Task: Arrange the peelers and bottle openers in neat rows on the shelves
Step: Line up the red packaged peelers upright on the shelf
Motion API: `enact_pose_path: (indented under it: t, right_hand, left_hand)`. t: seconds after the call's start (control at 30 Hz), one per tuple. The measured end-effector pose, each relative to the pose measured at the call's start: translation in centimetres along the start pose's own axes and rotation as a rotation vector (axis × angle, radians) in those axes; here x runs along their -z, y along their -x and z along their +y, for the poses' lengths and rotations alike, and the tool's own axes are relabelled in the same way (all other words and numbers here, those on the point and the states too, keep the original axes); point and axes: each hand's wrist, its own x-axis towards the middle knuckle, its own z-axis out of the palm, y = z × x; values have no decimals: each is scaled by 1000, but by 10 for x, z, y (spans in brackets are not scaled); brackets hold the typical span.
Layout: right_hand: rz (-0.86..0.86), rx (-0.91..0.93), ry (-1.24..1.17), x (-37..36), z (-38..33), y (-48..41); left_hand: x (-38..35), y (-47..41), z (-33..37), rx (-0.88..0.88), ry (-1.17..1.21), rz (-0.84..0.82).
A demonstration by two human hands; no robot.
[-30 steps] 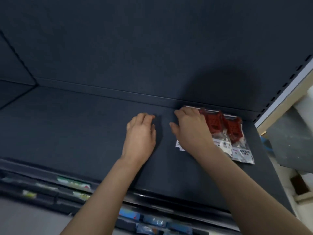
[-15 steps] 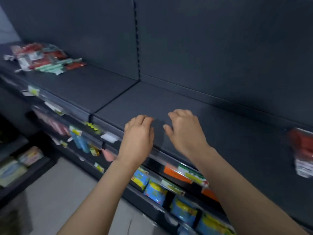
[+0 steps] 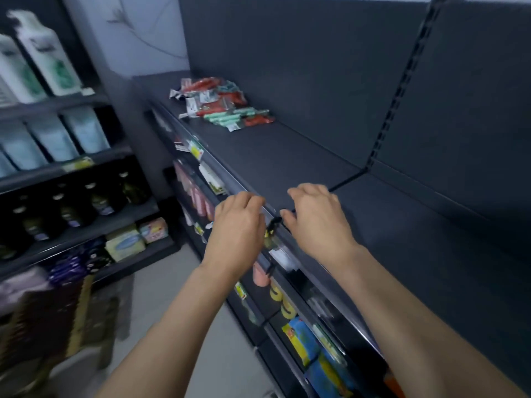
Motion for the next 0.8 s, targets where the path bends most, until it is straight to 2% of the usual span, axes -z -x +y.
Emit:
enact_pose_path:
  t: [0.43,0.8]
  right_hand:
    - [-6,59,-12,-28,-19,-130]
    - [-19,-64,-2,-65,-77,-233]
  left_hand:
    - [-2,-95,-66,60,-60,27]
    - [0,-179,-176,-19,-33,11]
